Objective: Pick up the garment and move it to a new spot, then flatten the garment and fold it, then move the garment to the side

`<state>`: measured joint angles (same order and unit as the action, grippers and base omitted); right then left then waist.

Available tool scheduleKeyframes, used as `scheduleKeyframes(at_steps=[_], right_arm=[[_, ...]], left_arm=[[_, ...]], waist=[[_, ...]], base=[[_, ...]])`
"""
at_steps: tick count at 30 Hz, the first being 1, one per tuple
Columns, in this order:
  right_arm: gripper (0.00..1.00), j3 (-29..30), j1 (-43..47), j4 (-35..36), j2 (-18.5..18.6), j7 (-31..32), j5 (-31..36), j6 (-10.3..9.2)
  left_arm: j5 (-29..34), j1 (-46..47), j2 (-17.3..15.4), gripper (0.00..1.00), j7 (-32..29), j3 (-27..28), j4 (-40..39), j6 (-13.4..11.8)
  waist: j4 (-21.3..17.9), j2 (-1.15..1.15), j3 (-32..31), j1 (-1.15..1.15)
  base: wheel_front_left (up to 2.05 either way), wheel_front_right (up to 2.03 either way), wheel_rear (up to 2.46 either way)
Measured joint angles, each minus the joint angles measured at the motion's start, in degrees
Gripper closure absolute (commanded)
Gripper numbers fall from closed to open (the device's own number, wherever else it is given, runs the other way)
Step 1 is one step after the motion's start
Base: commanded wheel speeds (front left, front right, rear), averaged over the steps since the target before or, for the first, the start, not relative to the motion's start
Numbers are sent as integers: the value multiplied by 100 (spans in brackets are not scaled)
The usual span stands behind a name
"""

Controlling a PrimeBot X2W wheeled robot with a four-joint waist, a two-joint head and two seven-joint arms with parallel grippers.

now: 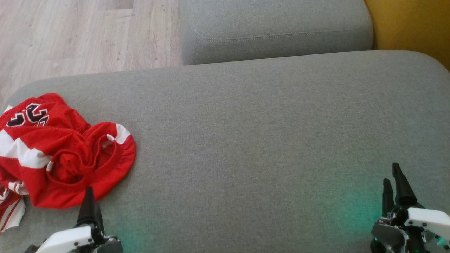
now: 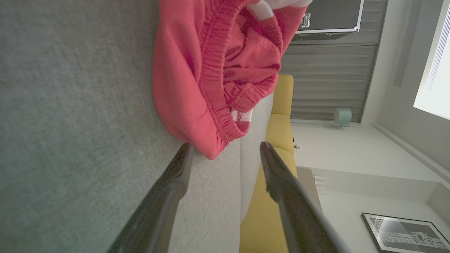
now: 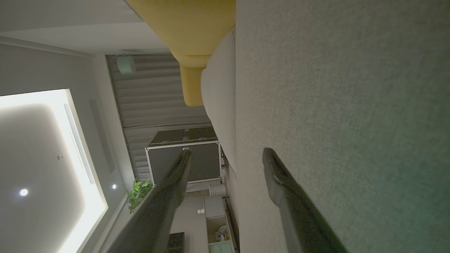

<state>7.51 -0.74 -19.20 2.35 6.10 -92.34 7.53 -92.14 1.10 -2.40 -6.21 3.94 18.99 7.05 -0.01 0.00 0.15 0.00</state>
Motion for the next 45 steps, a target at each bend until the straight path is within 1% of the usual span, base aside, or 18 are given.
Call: scheduleKeyframes(at_steps=[6,12,18,19,21,23,29,31,37,40,45], right_arm=[[0,-126,53,-3,-4,-65,34,0],[0,-243,33,0,-3,-166,326,0],[0,-325,33,-1,-3,-286,914,0],[0,-336,33,3,-3,-319,1123,0],[0,-360,34,35,-3,-352,1341,0],[0,-390,35,87,-3,-386,1575,0],[0,-353,41,227,-3,-470,2178,0],[0,-346,44,276,-3,-519,2369,0],[0,-343,101,343,-3,-619,2809,0],[0,-267,149,356,-3,-669,2893,0],[0,-346,149,360,-4,-738,3228,0]], left_arm=[[71,-78,12,0,82,-43,11,0],[383,-79,13,0,185,-44,-31,-1],[916,-80,13,0,285,-71,-113,-35],[1145,-81,13,0,334,-112,-148,-58],[1393,-86,12,0,354,-164,-201,-67],[1572,-90,13,0,397,-203,-258,-108],[2067,-103,13,0,483,-264,-392,-111],[2305,-113,13,0,530,-277,-414,-200],[2731,-122,14,0,590,-400,-471,-310],[2995,-143,12,0,681,-427,-525,-320],[3400,-155,10,0,758,-467,-561,-450]], waist=[[-8,0,-17,0],[-22,0,-45,0],[-29,0,-73,0],[-24,0,-85,0],[-22,0,-102,0],[-27,0,-112,0],[-28,0,-114,0],[-22,0,-119,0],[-3,0,-139,0],[1,0,-150,0],[4,0,-168,0]], base=[[0,0,0],[0,0,0],[0,0,0],[0,0,0],[0,0,0],[0,0,0],[0,0,0],[0,0,0],[0,0,0],[0,0,0],[0,0,0]])
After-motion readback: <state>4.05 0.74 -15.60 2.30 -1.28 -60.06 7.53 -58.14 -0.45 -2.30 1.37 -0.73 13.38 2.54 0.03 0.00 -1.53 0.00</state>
